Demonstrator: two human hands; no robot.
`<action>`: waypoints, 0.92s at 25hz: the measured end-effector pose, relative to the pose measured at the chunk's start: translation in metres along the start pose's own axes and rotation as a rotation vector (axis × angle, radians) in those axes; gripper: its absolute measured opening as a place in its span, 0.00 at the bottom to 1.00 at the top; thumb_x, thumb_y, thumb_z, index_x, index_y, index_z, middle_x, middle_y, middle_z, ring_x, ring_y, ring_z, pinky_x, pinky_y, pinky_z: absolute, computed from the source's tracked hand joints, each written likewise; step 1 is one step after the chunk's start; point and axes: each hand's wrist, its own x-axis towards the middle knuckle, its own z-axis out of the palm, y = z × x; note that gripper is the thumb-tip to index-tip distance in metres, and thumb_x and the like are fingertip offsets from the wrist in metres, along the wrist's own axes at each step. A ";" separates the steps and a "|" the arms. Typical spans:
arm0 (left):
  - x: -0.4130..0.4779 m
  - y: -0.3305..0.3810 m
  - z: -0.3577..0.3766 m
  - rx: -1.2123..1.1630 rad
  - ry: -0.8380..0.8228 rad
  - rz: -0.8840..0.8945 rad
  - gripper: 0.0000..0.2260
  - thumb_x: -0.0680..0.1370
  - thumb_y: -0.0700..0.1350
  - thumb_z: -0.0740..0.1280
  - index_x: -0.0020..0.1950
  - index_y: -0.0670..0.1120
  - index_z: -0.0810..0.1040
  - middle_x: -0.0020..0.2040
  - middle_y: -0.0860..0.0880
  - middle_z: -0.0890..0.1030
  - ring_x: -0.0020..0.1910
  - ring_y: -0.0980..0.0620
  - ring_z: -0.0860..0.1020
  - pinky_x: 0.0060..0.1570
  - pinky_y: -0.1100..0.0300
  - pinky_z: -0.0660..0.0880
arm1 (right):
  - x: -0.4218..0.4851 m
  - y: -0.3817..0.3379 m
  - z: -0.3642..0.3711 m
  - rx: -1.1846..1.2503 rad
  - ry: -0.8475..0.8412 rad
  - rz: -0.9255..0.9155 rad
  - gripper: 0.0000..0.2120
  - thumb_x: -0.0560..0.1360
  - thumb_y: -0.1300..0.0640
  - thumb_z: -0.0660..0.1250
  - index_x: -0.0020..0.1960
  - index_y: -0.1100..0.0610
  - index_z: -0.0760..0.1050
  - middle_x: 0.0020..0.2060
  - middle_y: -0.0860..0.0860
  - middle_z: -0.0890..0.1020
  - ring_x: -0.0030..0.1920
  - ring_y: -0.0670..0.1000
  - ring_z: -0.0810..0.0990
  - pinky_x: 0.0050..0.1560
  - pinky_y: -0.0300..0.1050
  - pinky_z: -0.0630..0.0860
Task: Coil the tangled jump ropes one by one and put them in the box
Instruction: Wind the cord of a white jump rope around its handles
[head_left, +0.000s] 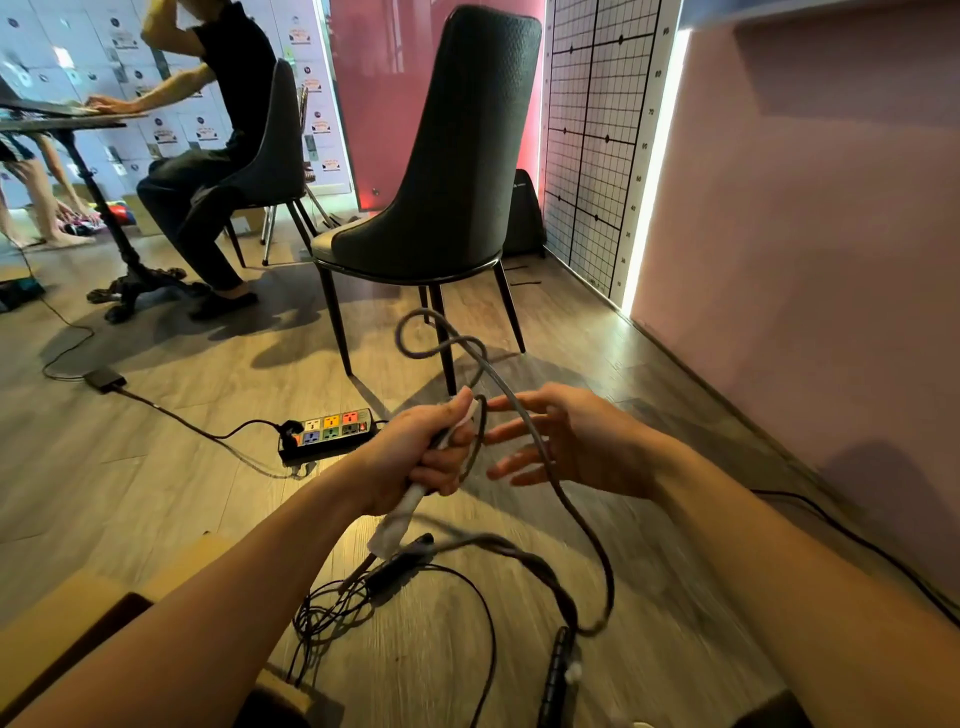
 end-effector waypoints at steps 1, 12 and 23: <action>0.001 0.002 -0.001 -0.007 0.075 0.017 0.20 0.80 0.60 0.60 0.35 0.47 0.70 0.24 0.53 0.62 0.20 0.57 0.60 0.26 0.62 0.65 | -0.002 -0.002 0.003 0.075 -0.064 0.042 0.27 0.81 0.37 0.53 0.67 0.54 0.74 0.57 0.60 0.82 0.52 0.60 0.83 0.60 0.57 0.78; 0.000 -0.004 -0.021 0.321 0.539 -0.020 0.18 0.81 0.57 0.62 0.39 0.45 0.71 0.26 0.52 0.67 0.23 0.56 0.64 0.25 0.62 0.64 | 0.001 -0.009 0.004 -0.399 0.663 -0.417 0.14 0.82 0.48 0.62 0.48 0.53 0.82 0.31 0.41 0.79 0.36 0.45 0.74 0.42 0.45 0.72; 0.006 -0.009 -0.026 0.271 0.716 -0.077 0.18 0.81 0.57 0.62 0.41 0.44 0.72 0.25 0.51 0.68 0.21 0.56 0.65 0.23 0.63 0.64 | 0.000 0.004 -0.036 -0.613 0.727 -0.325 0.05 0.80 0.52 0.66 0.53 0.45 0.80 0.33 0.45 0.76 0.32 0.43 0.72 0.33 0.38 0.66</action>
